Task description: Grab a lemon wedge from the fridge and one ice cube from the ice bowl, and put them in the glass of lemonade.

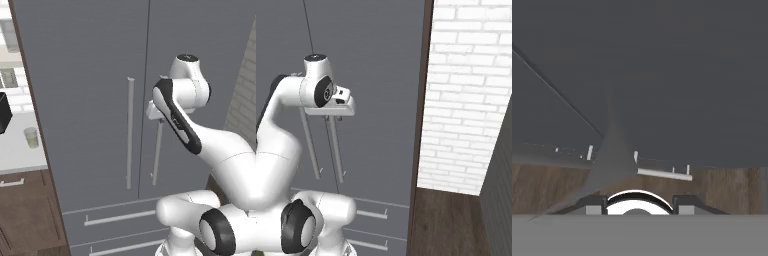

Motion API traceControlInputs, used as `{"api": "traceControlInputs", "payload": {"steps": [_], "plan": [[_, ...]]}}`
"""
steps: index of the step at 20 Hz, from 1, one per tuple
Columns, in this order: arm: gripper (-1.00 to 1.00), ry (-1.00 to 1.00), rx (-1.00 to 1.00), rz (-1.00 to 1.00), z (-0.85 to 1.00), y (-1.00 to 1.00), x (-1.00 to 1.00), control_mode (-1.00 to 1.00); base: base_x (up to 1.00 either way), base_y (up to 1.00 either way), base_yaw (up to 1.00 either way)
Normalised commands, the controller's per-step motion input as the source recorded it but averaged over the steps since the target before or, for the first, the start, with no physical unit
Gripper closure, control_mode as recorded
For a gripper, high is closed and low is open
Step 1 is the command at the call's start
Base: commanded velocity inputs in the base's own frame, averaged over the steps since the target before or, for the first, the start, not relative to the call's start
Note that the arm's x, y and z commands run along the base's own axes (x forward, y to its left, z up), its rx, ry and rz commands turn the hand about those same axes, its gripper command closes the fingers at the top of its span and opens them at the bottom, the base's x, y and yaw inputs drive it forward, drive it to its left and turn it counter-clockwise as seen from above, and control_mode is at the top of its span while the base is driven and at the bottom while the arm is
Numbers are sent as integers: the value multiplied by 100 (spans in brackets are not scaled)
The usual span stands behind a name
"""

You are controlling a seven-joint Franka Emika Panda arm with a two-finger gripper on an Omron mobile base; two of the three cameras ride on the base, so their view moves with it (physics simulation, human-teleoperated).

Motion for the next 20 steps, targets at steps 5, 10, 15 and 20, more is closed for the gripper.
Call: {"api": "traceControlInputs", "payload": {"steps": [5,10,15,20], "plan": [[-100,2,0,0,0,0,-33,-100,0,0,0],[-100,-3,3,-2,0,-6,-95,-100,0,0,0],[-100,0,2,-10,0,1,-79,-100,0,0,0],[-100,0,1,-13,-11,17,-51,-100,0,0,0]]}}
